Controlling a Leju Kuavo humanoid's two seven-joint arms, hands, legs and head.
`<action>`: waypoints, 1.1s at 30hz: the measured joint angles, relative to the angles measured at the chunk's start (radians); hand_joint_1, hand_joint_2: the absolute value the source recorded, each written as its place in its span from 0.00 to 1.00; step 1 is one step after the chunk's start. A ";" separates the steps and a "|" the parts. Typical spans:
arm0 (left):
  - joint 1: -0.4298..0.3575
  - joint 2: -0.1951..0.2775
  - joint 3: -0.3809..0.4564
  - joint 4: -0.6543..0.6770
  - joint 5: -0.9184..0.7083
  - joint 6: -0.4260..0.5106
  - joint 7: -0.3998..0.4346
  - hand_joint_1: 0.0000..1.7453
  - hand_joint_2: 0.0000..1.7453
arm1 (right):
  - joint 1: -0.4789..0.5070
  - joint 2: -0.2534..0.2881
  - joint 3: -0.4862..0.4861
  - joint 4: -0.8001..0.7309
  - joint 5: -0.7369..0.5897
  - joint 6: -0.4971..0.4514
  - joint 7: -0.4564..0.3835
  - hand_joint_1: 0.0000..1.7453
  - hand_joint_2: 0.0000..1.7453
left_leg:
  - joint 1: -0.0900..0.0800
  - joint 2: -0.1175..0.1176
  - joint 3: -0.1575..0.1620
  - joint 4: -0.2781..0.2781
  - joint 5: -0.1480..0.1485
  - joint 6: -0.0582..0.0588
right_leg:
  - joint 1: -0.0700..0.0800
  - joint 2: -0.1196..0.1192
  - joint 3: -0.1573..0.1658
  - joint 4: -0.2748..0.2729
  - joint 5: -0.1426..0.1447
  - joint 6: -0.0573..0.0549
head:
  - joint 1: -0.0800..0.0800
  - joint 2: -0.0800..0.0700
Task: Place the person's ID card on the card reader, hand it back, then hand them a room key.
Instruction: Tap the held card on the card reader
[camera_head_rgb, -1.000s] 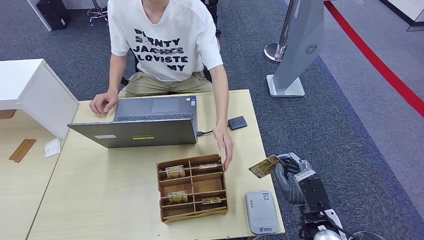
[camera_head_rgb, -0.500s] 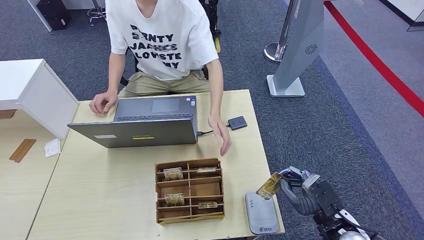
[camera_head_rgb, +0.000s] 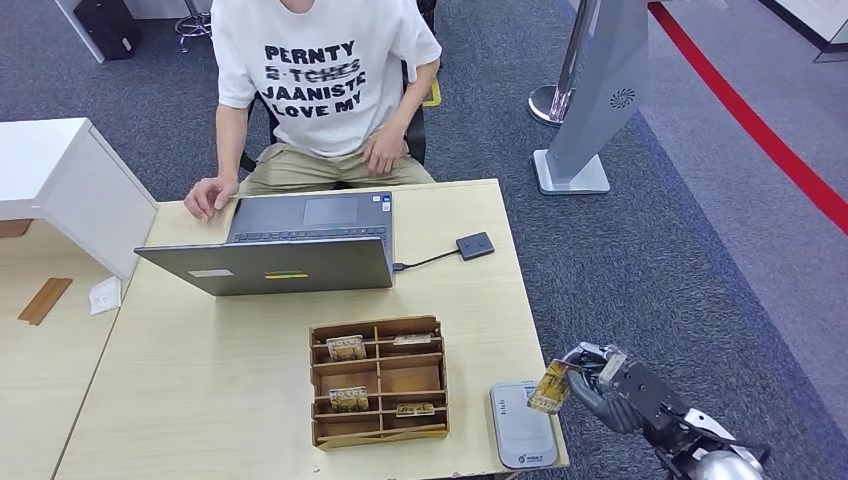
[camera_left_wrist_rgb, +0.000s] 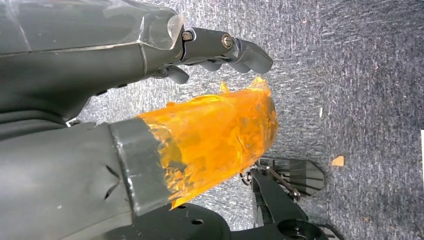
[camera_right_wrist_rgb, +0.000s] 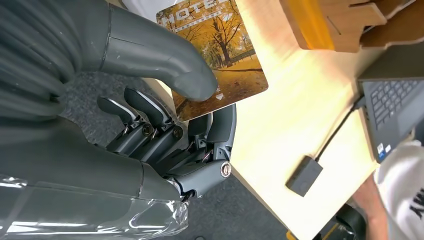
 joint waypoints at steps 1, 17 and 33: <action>0.000 0.000 0.000 0.000 -0.001 0.000 0.000 0.00 0.00 | -0.004 -0.003 0.006 0.004 0.005 0.001 0.003 1.00 1.00 | 0.000 0.000 0.000 0.000 0.000 0.000 | 0.000 0.000 0.000 0.000 0.000 0.000 | 0.000 0.000; -0.013 0.001 0.000 0.000 -0.018 0.001 0.016 0.00 0.00 | -0.124 -0.014 0.166 0.098 0.030 0.025 0.006 1.00 1.00 | 0.000 0.000 0.000 0.000 0.000 0.000 | 0.000 0.000 0.000 0.000 0.000 0.000 | 0.000 0.000; -0.014 0.000 0.000 0.000 -0.018 0.001 0.016 0.00 0.00 | -0.166 -0.077 0.226 0.128 0.091 0.003 0.035 1.00 1.00 | 0.000 0.000 0.000 0.000 0.000 0.000 | 0.000 0.000 0.000 0.000 0.000 0.000 | 0.000 0.000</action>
